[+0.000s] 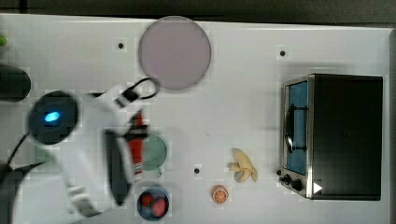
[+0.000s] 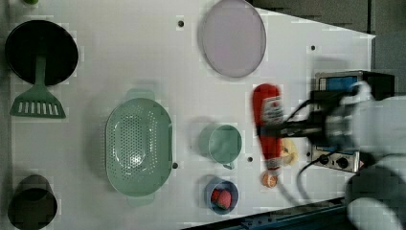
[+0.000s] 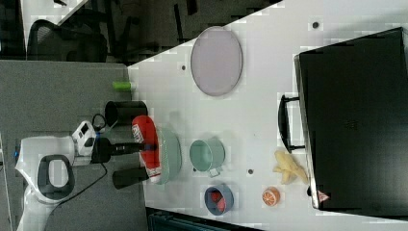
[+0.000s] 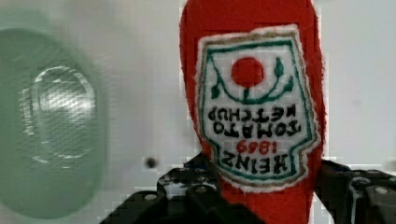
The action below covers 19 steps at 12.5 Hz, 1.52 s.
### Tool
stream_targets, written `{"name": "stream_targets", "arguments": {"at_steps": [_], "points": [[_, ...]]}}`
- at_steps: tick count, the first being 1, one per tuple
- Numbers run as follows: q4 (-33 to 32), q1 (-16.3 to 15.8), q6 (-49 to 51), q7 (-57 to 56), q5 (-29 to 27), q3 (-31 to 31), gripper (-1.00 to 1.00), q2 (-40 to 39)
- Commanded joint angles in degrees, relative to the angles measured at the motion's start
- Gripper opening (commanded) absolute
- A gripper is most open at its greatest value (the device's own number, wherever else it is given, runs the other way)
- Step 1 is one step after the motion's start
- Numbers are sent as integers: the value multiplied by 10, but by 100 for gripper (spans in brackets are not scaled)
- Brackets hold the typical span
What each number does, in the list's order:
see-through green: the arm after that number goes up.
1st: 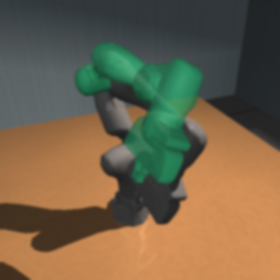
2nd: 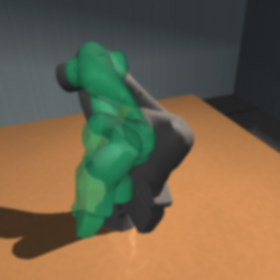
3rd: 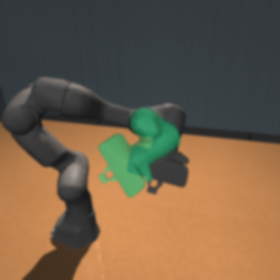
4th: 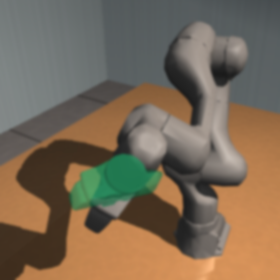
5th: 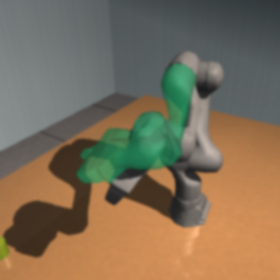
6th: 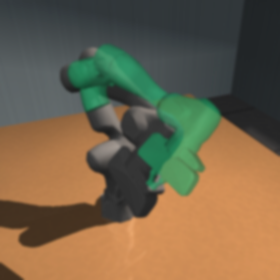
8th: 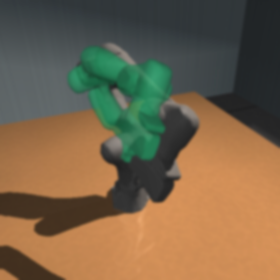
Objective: Pick Ketchup from the table and place it in strainer.
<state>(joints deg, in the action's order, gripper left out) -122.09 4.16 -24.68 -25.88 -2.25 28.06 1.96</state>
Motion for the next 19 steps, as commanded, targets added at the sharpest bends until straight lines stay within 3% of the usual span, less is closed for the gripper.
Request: {"name": "stream_targets", "arguments": {"at_steps": [1,7,13,14,17,18,19], "points": [[26,-17,-60,110,-1,51,18,-32],[26,-37,-198,210,0,113,18,-148],[23,-76,-313,263,7,110,18,-254],[23,-77,-322,263,8,107,24,-267],[24,-80,-331,263,26,97,87,-289],[25,-79,-337,263,26,97,100,-285],[24,-79,-336,263,26,98,100,-279]]}}
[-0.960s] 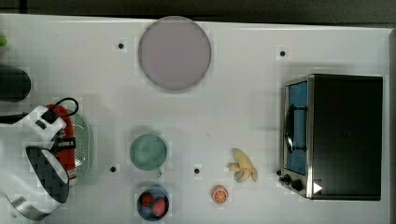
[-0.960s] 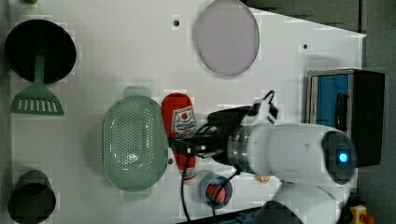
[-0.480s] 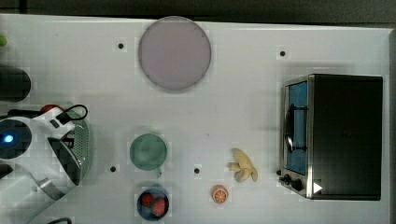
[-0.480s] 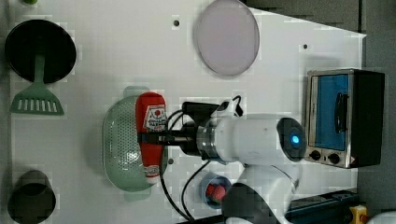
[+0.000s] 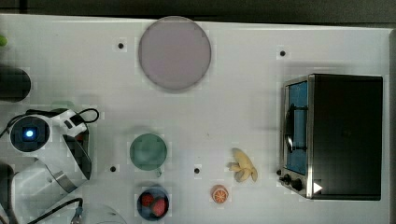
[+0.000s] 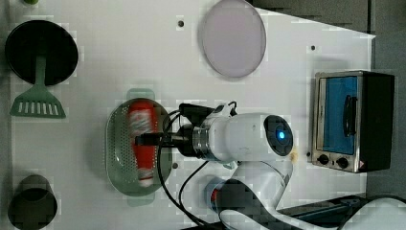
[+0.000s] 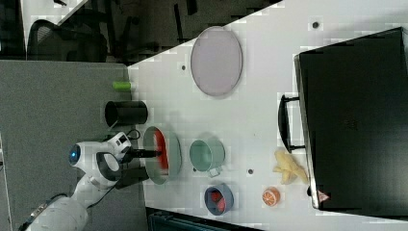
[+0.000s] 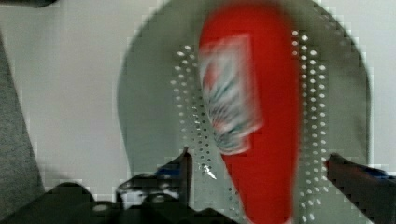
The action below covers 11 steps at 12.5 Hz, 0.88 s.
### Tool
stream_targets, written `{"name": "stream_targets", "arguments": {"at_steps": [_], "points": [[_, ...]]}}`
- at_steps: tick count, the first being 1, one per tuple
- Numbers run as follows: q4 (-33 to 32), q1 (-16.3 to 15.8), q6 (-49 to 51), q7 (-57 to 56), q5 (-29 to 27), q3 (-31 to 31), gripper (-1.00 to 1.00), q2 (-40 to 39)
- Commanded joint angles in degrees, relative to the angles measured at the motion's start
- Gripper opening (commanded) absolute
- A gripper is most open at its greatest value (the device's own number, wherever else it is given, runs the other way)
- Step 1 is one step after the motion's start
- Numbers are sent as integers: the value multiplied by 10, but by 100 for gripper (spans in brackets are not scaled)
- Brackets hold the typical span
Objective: Pick Ketchup from the table and place it in strainer.
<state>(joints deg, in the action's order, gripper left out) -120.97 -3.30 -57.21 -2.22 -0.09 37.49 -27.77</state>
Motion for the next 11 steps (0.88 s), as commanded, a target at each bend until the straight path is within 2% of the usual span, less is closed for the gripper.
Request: {"name": "stream_targets", "arguments": {"at_steps": [1,3,5,8,11], "points": [[16,-4,-14,38,3,3,100,30],[15,8,3,86,3,2,100,69],[18,33,61,95,3,2,100,122],[46,89,169,94,2,-6,100,197],[97,141,276,88,-7,-48,100,245]]}}
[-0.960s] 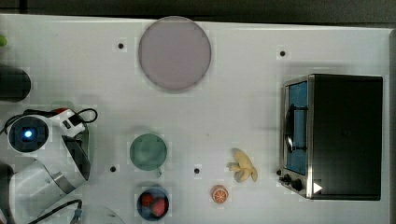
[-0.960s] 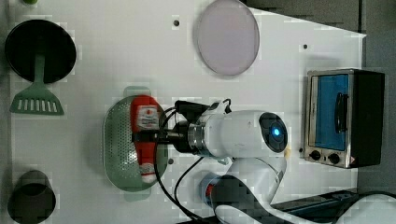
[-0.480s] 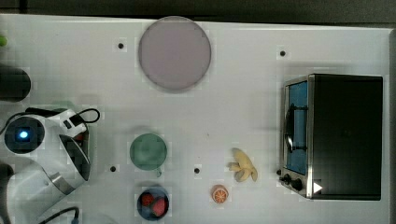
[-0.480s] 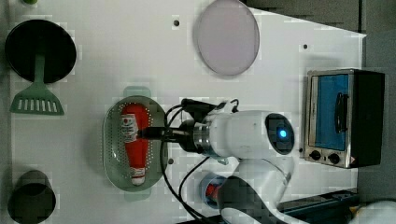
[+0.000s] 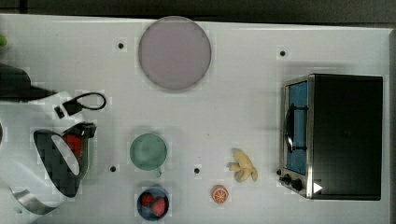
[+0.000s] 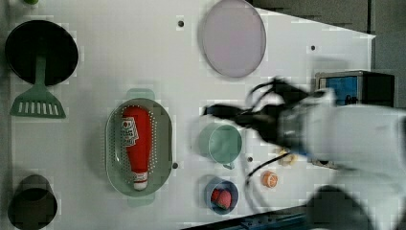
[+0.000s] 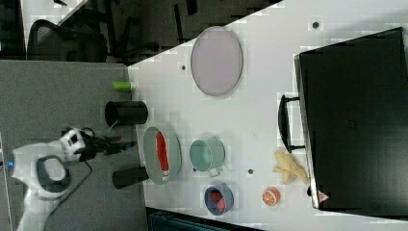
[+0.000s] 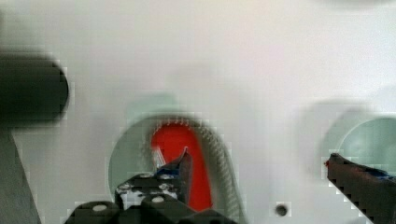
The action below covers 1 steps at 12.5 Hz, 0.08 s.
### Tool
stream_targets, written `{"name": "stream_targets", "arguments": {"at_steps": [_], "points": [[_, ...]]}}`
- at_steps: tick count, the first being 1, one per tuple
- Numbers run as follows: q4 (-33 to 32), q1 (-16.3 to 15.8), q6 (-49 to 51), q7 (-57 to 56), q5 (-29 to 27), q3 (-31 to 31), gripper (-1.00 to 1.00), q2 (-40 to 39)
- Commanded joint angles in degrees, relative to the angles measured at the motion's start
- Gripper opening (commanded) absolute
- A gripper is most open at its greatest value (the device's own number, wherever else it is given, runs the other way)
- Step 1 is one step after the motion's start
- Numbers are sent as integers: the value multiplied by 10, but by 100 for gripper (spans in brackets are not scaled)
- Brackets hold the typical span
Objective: Pick Ketchup from the table and place it in strainer.
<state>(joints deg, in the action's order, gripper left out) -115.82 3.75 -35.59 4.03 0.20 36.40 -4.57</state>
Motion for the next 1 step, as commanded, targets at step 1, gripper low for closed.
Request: {"name": "stream_targets", "arguments": {"at_steps": [1], "points": [[69,85,95,24,-11,-57,100,20]]}}
